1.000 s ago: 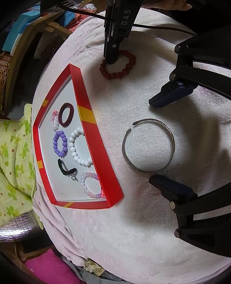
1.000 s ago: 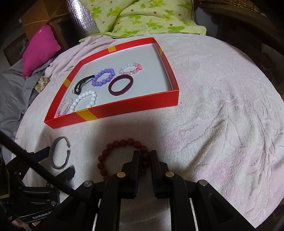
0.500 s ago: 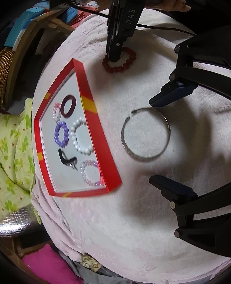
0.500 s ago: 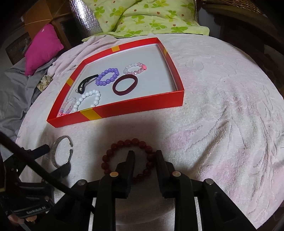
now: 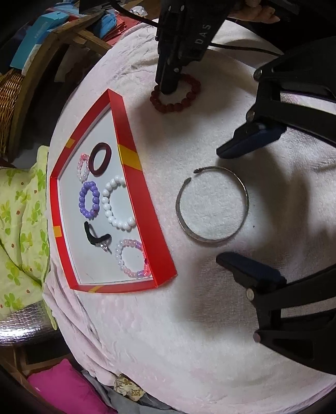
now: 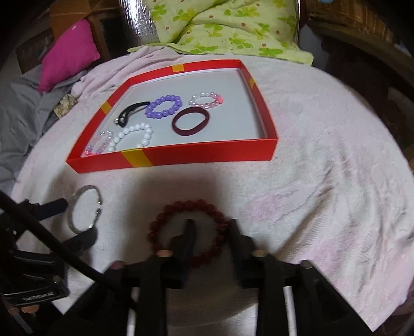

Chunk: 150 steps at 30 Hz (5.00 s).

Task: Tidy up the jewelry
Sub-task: 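Close the right tool on the dark red beaded bracelet, then grasp the silver bangle with the left tool while the right tool lifts the red bracelet, then lower the silver bangle into the tray with the left tool while the right tool places the red bracelet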

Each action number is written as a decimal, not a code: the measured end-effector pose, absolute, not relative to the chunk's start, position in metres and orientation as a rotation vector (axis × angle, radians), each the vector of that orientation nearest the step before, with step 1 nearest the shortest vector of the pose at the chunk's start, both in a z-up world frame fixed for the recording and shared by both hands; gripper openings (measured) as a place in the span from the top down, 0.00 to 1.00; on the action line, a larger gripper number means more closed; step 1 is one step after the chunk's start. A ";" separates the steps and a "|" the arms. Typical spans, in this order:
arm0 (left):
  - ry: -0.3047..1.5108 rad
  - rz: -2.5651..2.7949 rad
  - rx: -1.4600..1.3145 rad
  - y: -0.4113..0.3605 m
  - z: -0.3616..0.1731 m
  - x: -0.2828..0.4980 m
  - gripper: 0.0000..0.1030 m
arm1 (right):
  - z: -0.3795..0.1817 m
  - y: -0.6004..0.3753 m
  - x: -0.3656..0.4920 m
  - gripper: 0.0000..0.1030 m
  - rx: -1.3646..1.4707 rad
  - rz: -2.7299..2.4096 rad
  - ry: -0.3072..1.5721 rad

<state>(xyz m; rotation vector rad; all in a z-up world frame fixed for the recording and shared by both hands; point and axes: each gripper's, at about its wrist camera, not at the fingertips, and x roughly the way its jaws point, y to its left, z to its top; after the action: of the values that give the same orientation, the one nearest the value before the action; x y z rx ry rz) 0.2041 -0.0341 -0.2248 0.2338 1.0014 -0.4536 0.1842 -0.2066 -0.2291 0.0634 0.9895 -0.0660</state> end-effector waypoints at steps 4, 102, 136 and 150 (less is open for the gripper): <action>0.998 -0.463 0.206 -0.035 -0.224 0.206 0.41 | -0.228 -0.218 0.182 0.89 0.119 -0.060 0.984; 0.823 -0.378 0.096 -0.036 -0.160 0.217 0.41 | -0.145 -0.216 0.189 0.90 0.269 0.081 0.588; 0.872 -0.311 -0.001 -0.049 -0.167 0.387 0.41 | -0.157 -0.258 0.353 0.90 0.542 0.101 0.629; 0.905 -0.258 0.105 -0.071 -0.194 0.418 0.41 | -0.184 -0.263 0.396 0.90 0.618 0.116 0.694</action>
<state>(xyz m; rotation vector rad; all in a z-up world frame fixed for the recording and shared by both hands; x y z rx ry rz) 0.4181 -0.0708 -0.1936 0.1053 0.9048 -0.2580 0.3959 -0.2628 -0.1844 0.6178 0.6944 0.1159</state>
